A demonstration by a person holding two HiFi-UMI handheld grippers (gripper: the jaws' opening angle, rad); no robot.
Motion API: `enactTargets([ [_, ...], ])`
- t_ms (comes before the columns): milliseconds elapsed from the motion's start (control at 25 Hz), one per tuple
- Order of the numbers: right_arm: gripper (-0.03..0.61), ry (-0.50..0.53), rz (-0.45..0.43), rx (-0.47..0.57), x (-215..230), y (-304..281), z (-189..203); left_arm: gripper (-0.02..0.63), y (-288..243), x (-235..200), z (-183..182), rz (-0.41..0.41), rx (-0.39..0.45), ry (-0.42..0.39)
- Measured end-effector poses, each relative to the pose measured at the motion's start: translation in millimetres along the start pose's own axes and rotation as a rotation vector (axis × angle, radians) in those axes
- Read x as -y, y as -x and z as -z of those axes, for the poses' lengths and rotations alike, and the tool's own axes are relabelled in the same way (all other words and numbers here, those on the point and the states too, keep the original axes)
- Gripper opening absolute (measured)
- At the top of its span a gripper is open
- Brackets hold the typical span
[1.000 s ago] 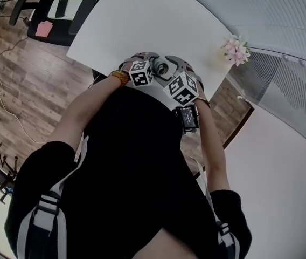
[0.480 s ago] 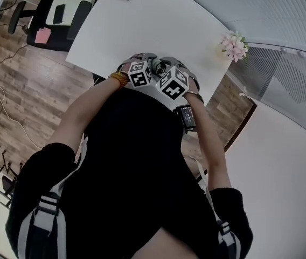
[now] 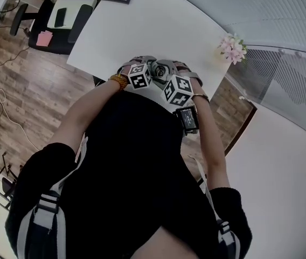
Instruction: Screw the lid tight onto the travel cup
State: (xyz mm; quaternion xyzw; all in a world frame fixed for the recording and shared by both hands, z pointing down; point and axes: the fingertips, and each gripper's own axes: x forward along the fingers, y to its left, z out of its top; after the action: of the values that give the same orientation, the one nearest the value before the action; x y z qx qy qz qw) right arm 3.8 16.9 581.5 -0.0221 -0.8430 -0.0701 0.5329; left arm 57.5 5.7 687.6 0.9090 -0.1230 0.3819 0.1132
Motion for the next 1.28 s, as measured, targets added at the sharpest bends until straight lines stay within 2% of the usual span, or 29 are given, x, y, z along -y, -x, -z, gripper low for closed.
enactTargets([
  [80, 0.288, -0.248, 0.039, 0.050, 8, 4, 1, 0.382, 0, 0, 1, -0.002, 0.001, -0.001],
  [160, 0.280, -0.429, 0.068, 0.044, 9, 2, 8, 0.382, 1, 0, 1, 0.000, 0.003, -0.003],
  [320, 0.251, -0.599, 0.136, 0.010, 11, -7, 19, 0.382, 2, 0, 1, 0.004, 0.000, -0.007],
  [360, 0.250, -0.605, 0.139, 0.007, 11, -8, 19, 0.382, 2, 0, 1, 0.006, -0.001, -0.007],
  [440, 0.247, -0.541, 0.119, -0.010, 9, -9, 19, 0.382, 1, 0, 1, 0.008, -0.003, -0.011],
  [520, 0.245, -0.389, 0.072, -0.042, 7, -11, 17, 0.382, 1, 0, 2, 0.013, -0.003, -0.019],
  [680, 0.244, 0.009, -0.051, -0.138, -3, -14, 21, 0.381, 1, 1, 2, 0.025, -0.009, -0.032],
  [760, 0.245, 0.082, -0.082, -0.150, -5, -15, 21, 0.382, 1, 1, 3, 0.025, -0.011, -0.031],
  [840, 0.245, 0.047, -0.060, -0.113, -4, -14, 19, 0.382, 1, 2, 2, 0.025, -0.011, -0.029],
  [880, 0.252, -0.009, -0.028, -0.069, -2, -13, 16, 0.382, 1, 2, 2, 0.025, -0.011, -0.029],
  [960, 0.307, -0.202, 0.046, 0.046, 5, -7, 11, 0.382, 0, 2, 2, 0.024, -0.009, -0.028],
  [1080, 0.310, -0.496, 0.152, 0.140, 12, 0, 14, 0.382, 0, 2, 2, 0.021, -0.001, -0.027],
  [1160, 0.284, -0.567, 0.202, 0.132, 13, -3, 19, 0.382, 1, 0, 3, 0.020, 0.001, -0.028],
  [1200, 0.251, -0.574, 0.215, 0.129, 13, -5, 19, 0.382, 1, 0, 3, 0.021, 0.000, -0.028],
  [1280, 0.238, -0.567, 0.219, 0.140, 13, -8, 16, 0.382, 1, 0, 4, 0.023, -0.005, -0.027],
])
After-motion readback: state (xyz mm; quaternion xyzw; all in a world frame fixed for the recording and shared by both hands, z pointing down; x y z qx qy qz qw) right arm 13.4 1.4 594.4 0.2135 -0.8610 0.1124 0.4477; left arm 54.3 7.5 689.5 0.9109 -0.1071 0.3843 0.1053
